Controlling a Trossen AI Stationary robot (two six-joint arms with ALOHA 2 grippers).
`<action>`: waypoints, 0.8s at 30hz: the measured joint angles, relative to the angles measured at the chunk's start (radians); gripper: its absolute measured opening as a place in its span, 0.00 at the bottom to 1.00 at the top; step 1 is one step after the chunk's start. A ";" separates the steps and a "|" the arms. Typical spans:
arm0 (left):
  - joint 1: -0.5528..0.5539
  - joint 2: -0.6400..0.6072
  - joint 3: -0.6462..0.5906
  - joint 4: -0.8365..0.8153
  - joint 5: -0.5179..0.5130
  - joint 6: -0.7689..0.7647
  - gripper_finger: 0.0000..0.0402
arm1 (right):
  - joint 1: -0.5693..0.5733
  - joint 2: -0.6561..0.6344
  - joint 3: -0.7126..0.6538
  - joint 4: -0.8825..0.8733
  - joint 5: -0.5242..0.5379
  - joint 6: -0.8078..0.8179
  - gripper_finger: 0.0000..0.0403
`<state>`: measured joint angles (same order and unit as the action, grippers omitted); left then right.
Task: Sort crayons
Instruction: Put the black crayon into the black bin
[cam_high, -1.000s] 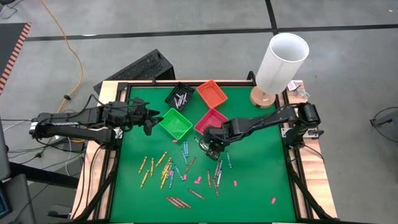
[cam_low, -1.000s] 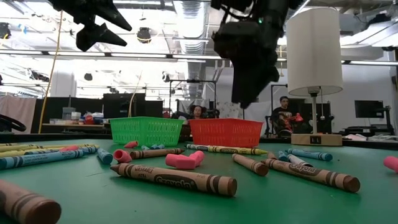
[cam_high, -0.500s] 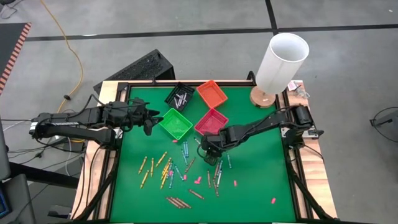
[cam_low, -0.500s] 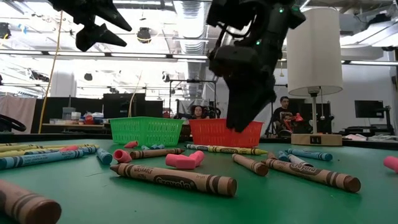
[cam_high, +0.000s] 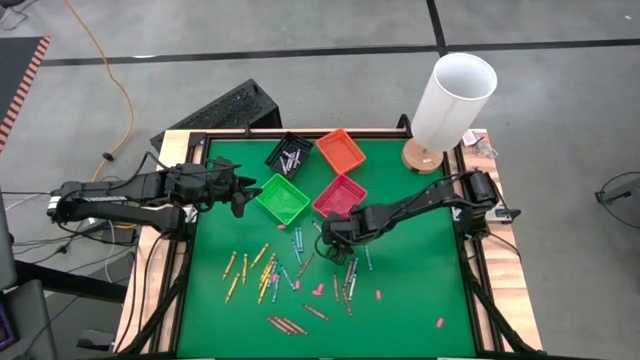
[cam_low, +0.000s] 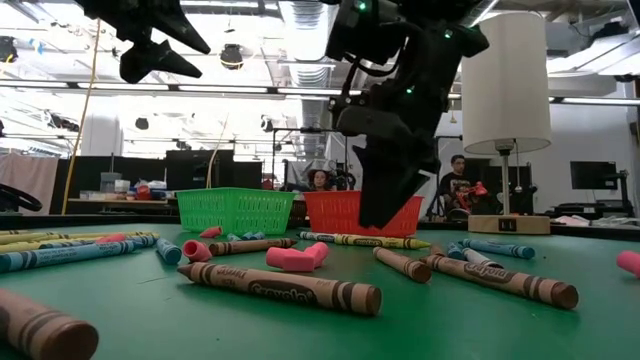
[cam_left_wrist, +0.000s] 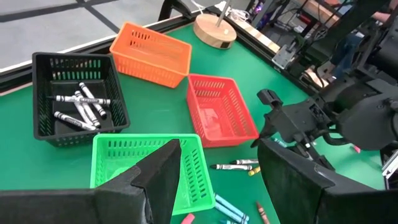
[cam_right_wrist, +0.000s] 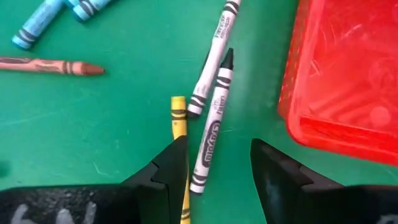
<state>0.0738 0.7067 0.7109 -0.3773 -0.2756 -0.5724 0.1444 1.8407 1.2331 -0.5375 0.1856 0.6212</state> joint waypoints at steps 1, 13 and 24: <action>0.000 0.000 0.000 0.000 0.000 0.000 0.51 | 0.000 0.000 0.000 0.005 0.000 0.000 0.42; 0.000 0.000 0.000 0.000 -0.001 0.012 0.51 | -0.003 0.017 -0.062 0.066 0.003 0.050 0.42; 0.000 0.000 0.000 0.001 -0.002 0.013 0.51 | 0.002 0.028 -0.060 0.066 0.001 0.078 0.30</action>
<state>0.0738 0.7067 0.7109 -0.3767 -0.2771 -0.5598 0.1463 1.8683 1.1728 -0.4713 0.1871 0.6987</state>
